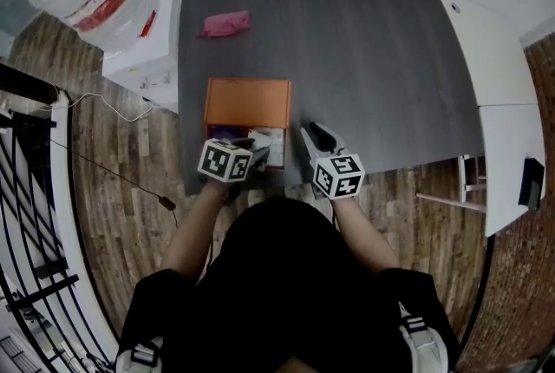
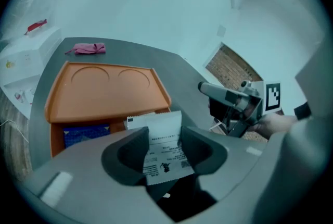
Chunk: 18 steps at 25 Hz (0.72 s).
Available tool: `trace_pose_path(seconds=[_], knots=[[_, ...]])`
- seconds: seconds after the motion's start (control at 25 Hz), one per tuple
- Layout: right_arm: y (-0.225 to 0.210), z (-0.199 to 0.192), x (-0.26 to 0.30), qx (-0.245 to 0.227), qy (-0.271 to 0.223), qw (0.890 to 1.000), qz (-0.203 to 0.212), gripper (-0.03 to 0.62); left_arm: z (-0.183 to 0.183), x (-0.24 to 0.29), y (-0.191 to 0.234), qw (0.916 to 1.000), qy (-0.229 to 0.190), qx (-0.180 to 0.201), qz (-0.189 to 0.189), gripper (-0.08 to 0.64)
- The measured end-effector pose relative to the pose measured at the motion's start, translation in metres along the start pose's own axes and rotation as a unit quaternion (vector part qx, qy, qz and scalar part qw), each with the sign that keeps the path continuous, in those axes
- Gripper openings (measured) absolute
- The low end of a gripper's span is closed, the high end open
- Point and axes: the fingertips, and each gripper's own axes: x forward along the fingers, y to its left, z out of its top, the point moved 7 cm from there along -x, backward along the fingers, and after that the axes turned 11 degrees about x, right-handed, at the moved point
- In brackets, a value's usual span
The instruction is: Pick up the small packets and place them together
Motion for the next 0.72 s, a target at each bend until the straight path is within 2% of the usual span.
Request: trace_pose_path(seconds=[0.2,0.32,0.56,0.72], knots=[[0.003,0.003,-0.002,-0.004,-0.005,1.000,-0.001,0.101,0.023,-0.015,-0.004,0.9986,-0.041,0.031,0.014,0.192],[0.003,0.006,-0.002,-0.004,-0.012,1.000,-0.003,0.101,0.043,-0.016,0.004,0.9973,-0.052,0.046,0.026,0.192],[0.000,0.011,-0.006,0.002,-0.027,1.000,-0.014,0.101,0.074,-0.003,0.017,0.9943,-0.051,0.078,0.053,0.192],[0.001,0.011,-0.006,0.004,-0.028,0.999,-0.015,0.098,0.087,0.014,0.026,0.9863,-0.019,0.139,0.086,0.191]])
